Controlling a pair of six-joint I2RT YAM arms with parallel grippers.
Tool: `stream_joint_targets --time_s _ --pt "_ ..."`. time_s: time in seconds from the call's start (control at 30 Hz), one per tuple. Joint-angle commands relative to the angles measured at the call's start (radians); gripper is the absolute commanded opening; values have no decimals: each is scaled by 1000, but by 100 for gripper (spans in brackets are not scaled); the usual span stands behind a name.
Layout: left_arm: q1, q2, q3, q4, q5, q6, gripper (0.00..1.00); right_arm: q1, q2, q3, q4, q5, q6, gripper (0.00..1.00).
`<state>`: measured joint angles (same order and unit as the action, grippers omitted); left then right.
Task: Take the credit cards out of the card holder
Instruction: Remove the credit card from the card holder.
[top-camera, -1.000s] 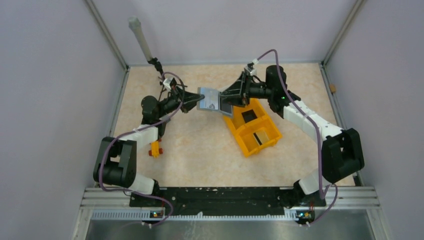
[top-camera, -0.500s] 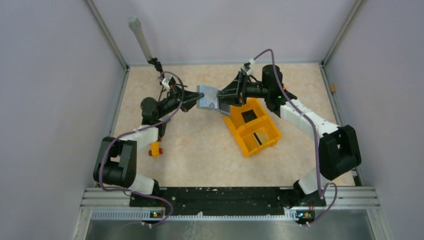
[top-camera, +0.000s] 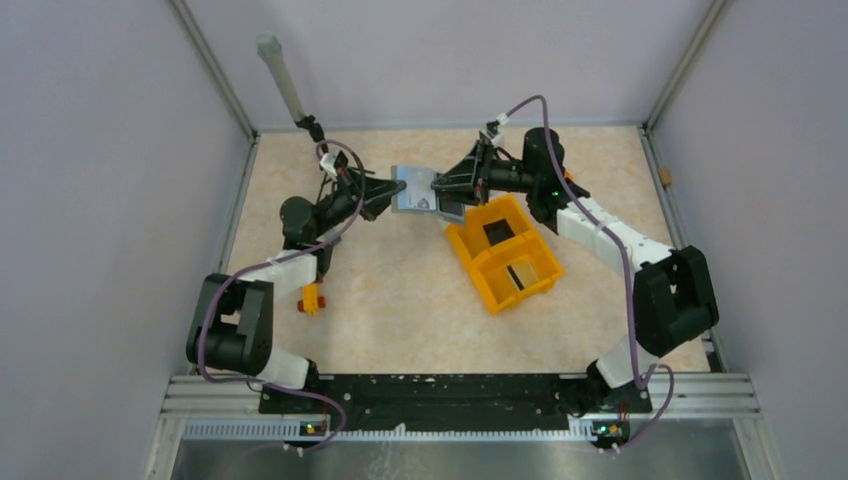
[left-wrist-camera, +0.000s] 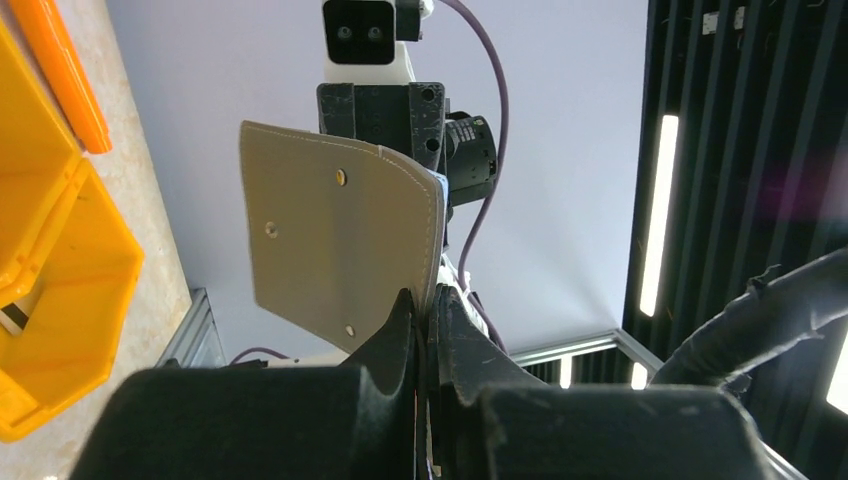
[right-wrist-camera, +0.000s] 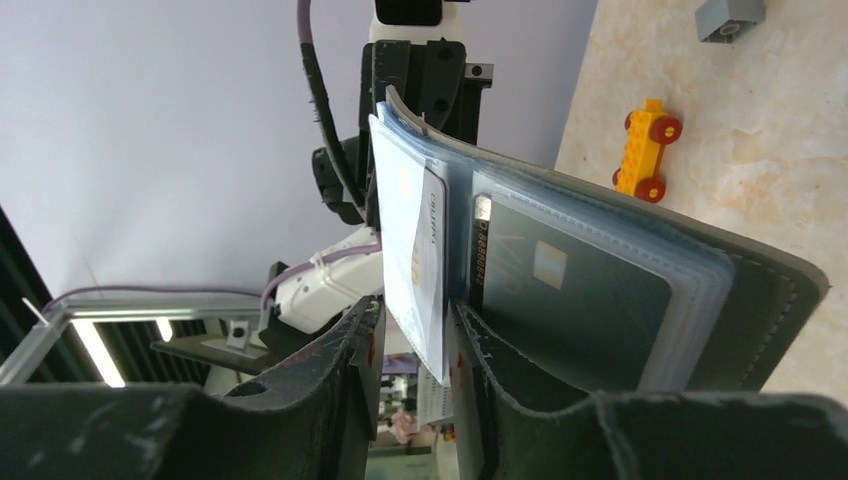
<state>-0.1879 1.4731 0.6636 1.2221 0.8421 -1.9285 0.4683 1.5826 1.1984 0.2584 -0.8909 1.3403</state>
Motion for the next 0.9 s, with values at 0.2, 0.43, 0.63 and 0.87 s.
stream_joint_targets --time_s 0.2,0.43,0.63,0.87 --pt "-8 -4 -5 79 4 1 0 13 2 13 242 -2 141 21" --pt "-8 -4 12 38 25 26 0 13 13 22 247 -9 143 8" --pt "-7 -22 31 -34 48 72 0 13 18 45 175 -25 98 0" --pt "24 -30 7 7 39 44 0 -34 -4 50 51 -40 16 0"
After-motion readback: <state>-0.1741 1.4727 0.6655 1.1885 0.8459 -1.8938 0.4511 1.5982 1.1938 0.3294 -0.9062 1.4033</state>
